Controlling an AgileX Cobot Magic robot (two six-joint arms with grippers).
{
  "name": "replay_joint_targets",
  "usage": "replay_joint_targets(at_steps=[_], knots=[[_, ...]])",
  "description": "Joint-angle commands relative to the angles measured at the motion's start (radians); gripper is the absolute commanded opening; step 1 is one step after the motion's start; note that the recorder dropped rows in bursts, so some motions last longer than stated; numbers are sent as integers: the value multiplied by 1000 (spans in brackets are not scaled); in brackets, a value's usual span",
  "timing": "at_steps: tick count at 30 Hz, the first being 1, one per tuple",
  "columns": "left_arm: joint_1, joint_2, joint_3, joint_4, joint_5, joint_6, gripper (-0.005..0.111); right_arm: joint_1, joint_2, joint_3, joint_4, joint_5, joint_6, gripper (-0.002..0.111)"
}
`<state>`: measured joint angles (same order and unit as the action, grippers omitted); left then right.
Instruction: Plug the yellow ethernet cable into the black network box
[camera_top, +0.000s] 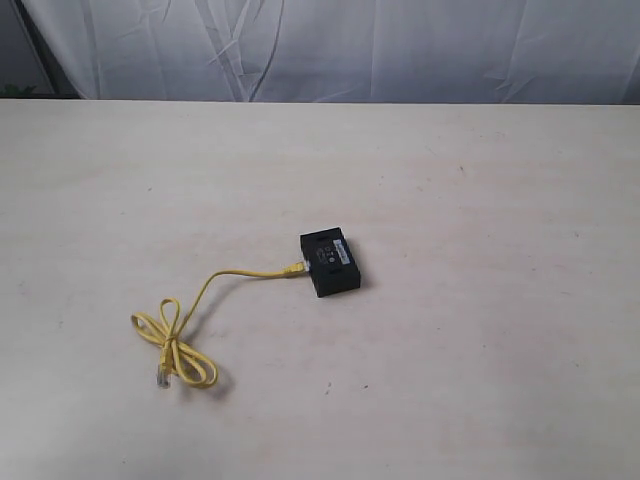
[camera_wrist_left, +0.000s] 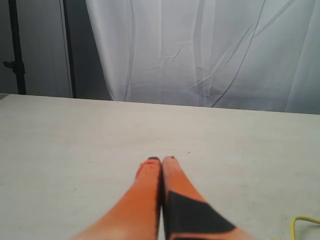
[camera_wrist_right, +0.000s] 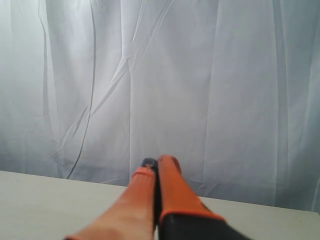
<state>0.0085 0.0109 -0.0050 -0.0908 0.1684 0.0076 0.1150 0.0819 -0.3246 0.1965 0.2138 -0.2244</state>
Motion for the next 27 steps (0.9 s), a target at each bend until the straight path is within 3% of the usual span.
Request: replay_joint_targets(at_steps=[1,27], knots=[[1,-11,5,7,47,-8,0,-5,-4,2,-1,-14,2,-1],[1,-11,5,26,63,-8,0,-5,-4,2,-1,-14,2,-1]])
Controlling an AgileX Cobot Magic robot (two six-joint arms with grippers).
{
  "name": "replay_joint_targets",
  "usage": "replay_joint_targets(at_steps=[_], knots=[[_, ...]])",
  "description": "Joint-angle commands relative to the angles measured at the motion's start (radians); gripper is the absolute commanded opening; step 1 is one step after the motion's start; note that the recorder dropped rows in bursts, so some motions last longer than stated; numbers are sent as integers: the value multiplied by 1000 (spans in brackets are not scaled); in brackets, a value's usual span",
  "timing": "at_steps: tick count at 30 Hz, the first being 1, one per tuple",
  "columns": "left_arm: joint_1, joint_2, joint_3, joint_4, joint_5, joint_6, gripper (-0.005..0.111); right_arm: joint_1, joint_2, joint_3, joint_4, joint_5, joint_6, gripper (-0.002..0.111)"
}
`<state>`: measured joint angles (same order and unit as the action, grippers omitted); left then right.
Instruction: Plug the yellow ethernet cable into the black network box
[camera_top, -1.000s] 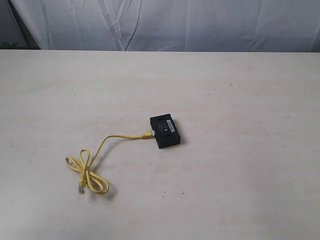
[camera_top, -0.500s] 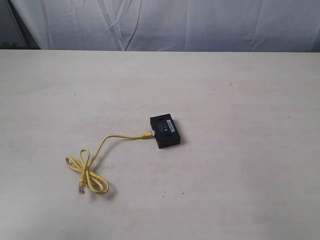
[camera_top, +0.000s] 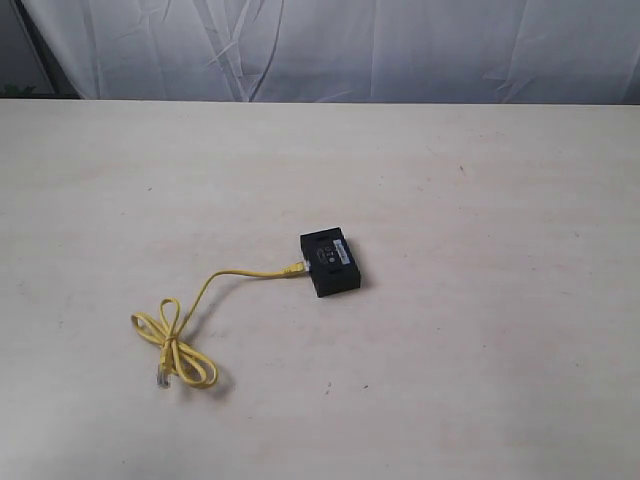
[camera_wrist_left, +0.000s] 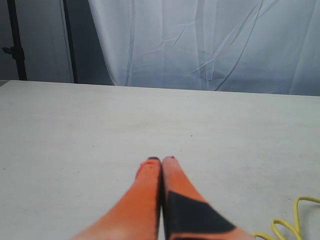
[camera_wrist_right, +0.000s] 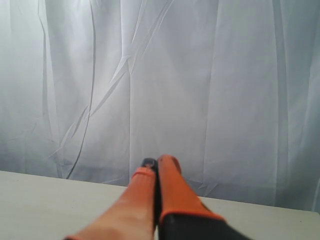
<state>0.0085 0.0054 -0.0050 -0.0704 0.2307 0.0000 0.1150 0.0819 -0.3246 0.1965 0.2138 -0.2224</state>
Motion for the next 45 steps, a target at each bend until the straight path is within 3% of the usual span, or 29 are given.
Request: replay_joint_targets(at_steps=[1,6,15,26,31,45], knots=[[1,-5,5,5,1,0,0,-5,-4,2,-1,-14,0,-1],[1,-5,5,5,1,0,0,-7,-4,2,-7,-23,-2,-1],[1,-5,5,5,1,0,0,-174,-4,4,6,53,-2,-1],[1,-5,5,5,1,0,0,-174,-4,20,12,94,9,-1],[1,-5,5,5,1,0,0,-174,-27,118,-22,73,172,-1],[1,-5,5,5,1,0,0,-174,-82,325,-92,62,173,-1]])
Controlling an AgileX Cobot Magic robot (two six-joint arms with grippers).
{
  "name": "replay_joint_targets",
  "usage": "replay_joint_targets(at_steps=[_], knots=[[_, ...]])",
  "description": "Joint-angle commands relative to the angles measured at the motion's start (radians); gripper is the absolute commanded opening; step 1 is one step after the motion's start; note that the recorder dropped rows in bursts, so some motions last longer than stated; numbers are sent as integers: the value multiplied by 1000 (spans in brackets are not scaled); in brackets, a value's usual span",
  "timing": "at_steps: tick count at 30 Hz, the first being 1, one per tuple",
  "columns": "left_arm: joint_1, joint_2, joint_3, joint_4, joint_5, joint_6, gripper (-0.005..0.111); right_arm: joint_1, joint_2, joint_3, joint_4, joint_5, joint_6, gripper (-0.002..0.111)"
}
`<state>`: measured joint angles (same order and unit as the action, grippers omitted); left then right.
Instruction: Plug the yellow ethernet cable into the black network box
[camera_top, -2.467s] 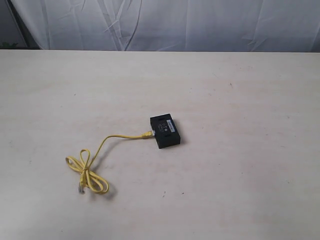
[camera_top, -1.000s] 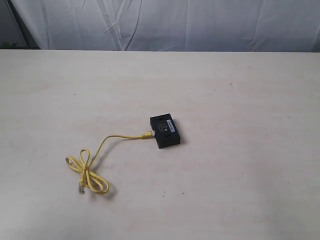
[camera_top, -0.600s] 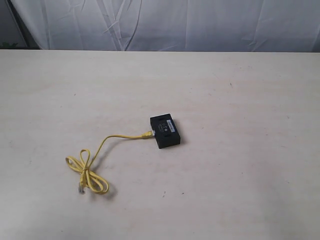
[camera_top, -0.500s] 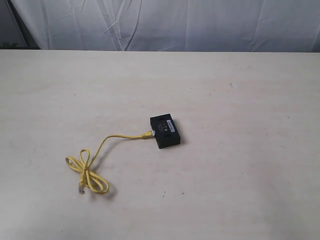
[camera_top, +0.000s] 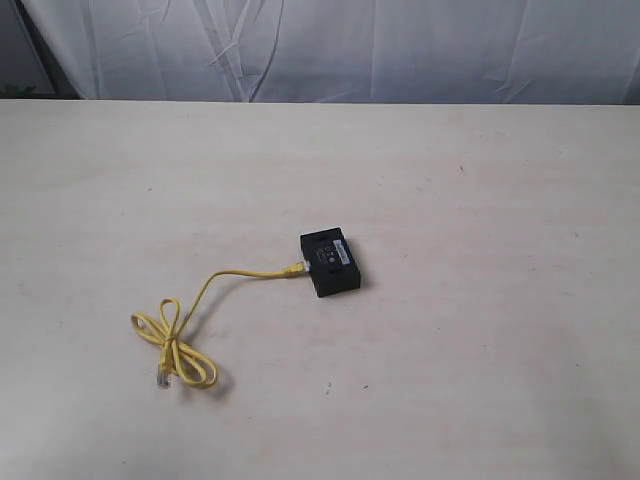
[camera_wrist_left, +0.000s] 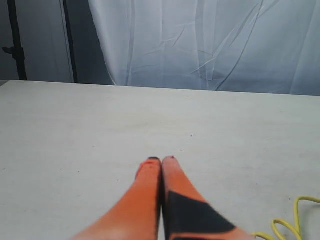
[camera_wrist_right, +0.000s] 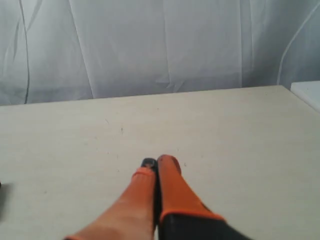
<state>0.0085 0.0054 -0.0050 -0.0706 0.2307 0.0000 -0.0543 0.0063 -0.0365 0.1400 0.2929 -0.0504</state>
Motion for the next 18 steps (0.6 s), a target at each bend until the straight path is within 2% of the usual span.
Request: replay_joint_targets(at_steps=[1,18], knots=[[1,-5,5,5,1,0,0,-5,-6,36,-42,-17,1,-1],[1,-5,5,5,1,0,0,-5,-6,36,-64,2,7,-1]])
